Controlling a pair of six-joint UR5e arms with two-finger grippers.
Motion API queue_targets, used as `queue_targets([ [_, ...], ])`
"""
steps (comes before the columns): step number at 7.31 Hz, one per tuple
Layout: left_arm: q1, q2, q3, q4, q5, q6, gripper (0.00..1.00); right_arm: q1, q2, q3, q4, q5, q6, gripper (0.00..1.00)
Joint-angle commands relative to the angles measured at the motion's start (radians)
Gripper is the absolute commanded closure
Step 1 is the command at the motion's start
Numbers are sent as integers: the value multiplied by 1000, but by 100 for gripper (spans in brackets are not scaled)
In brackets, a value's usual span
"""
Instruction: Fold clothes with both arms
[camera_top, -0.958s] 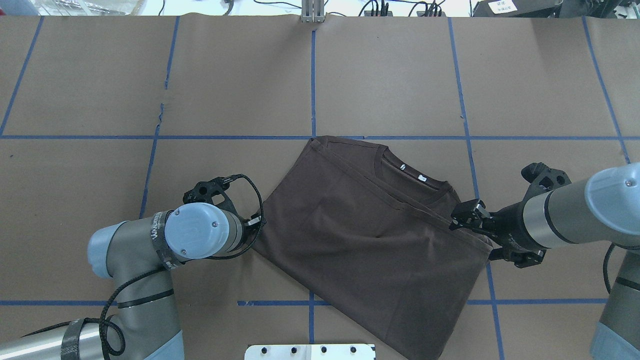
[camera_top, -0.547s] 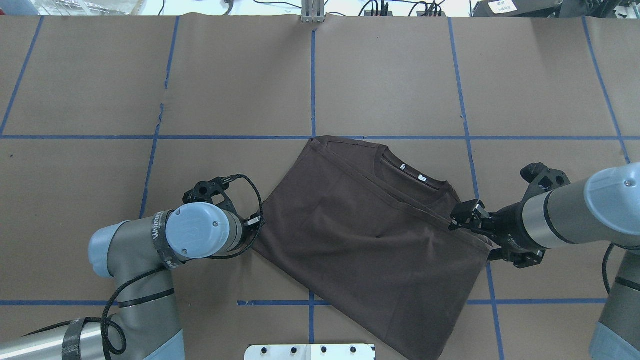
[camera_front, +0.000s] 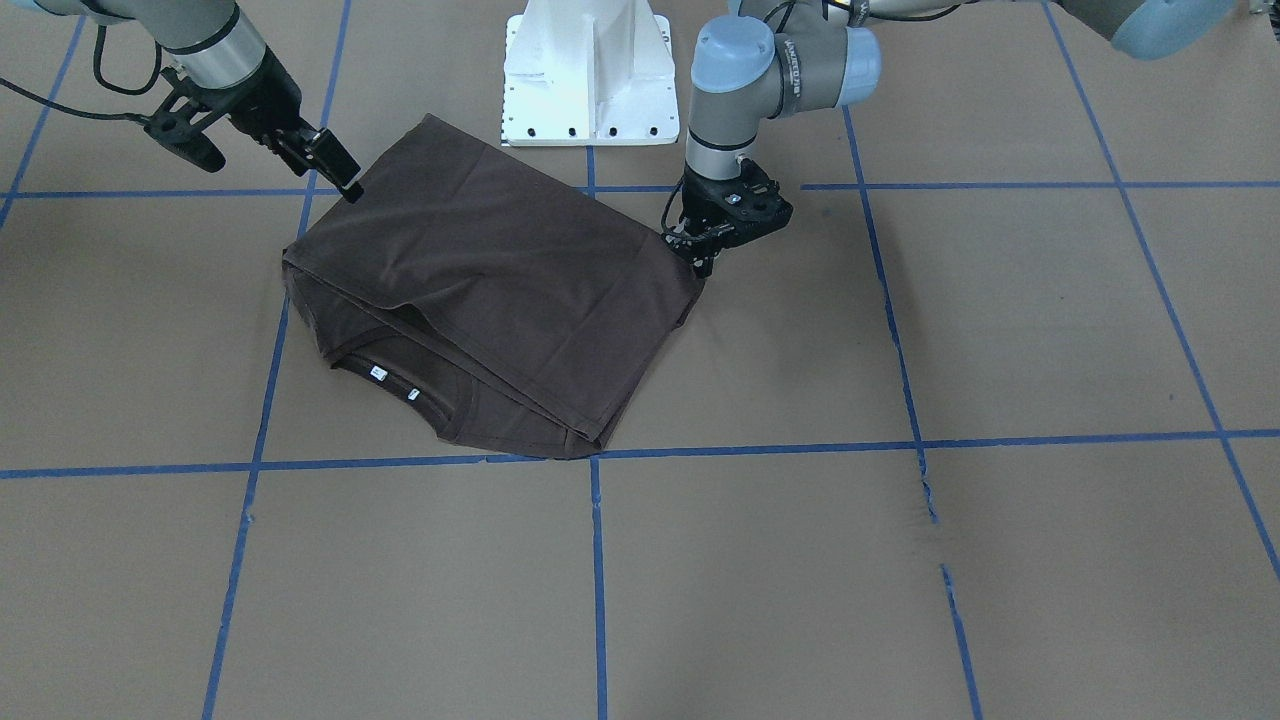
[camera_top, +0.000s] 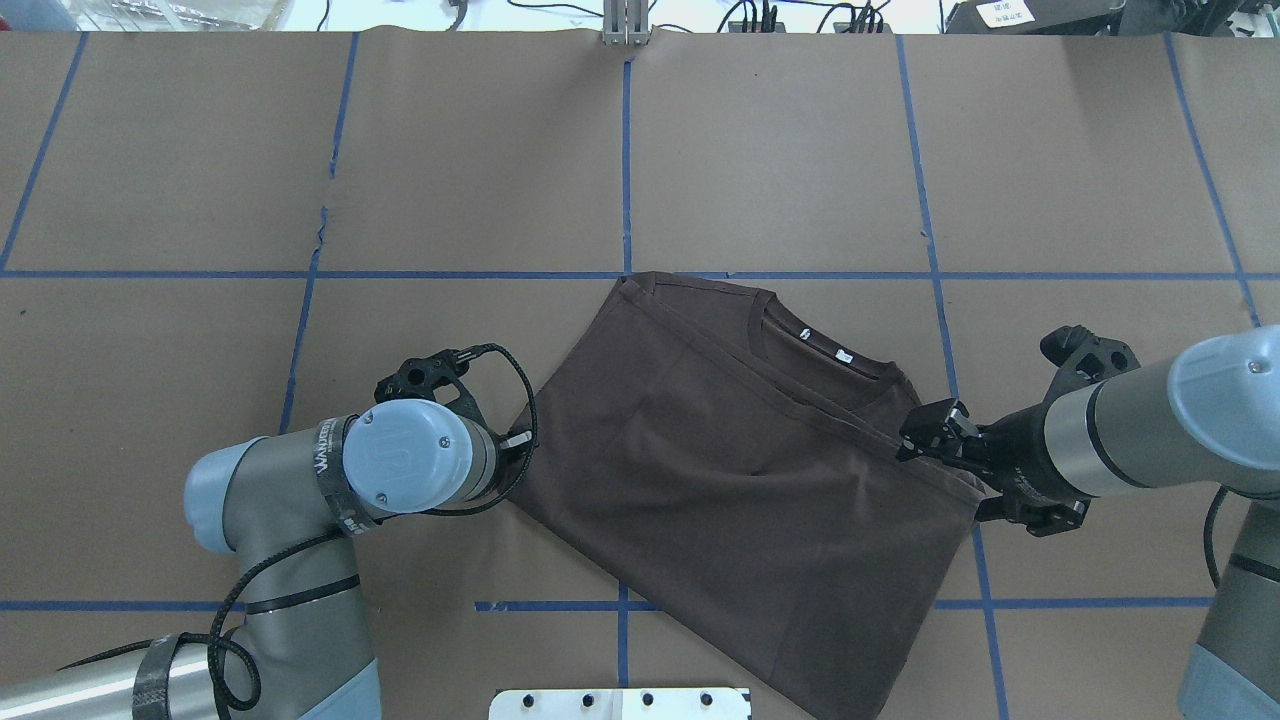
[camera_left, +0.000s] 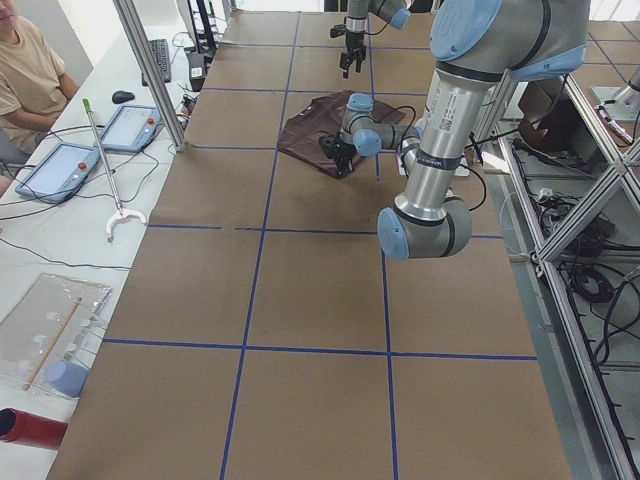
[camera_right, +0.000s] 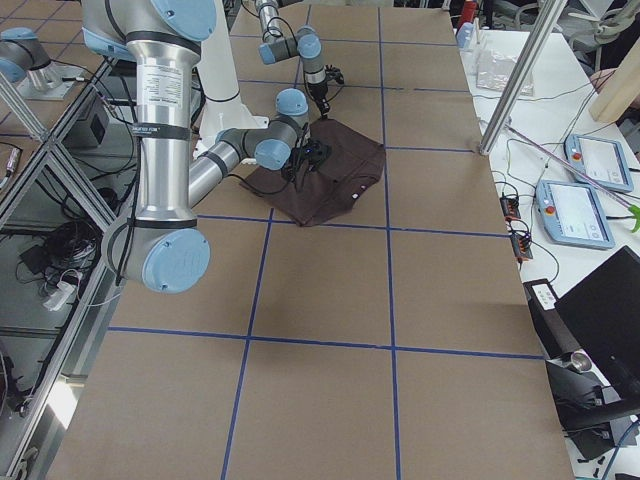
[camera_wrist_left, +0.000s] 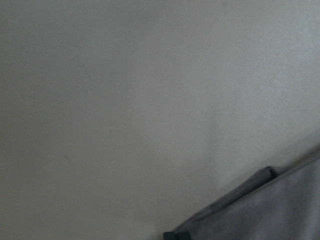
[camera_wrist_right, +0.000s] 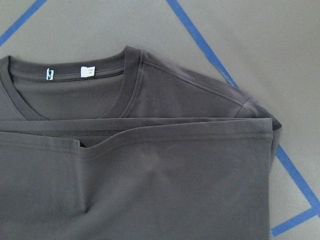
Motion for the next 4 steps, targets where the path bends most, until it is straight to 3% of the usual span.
queue_targets([
  [1,-25,-9,-32,38,0,59,100,0,1,0,0,0,0,0],
  [2,-82,-9,-81,56,-5,156,100,9,4,0,0,-2,0,0],
  [4,-209,-10,-43,20,-7,286,100,49,22,-5,0,-2,0,0],
])
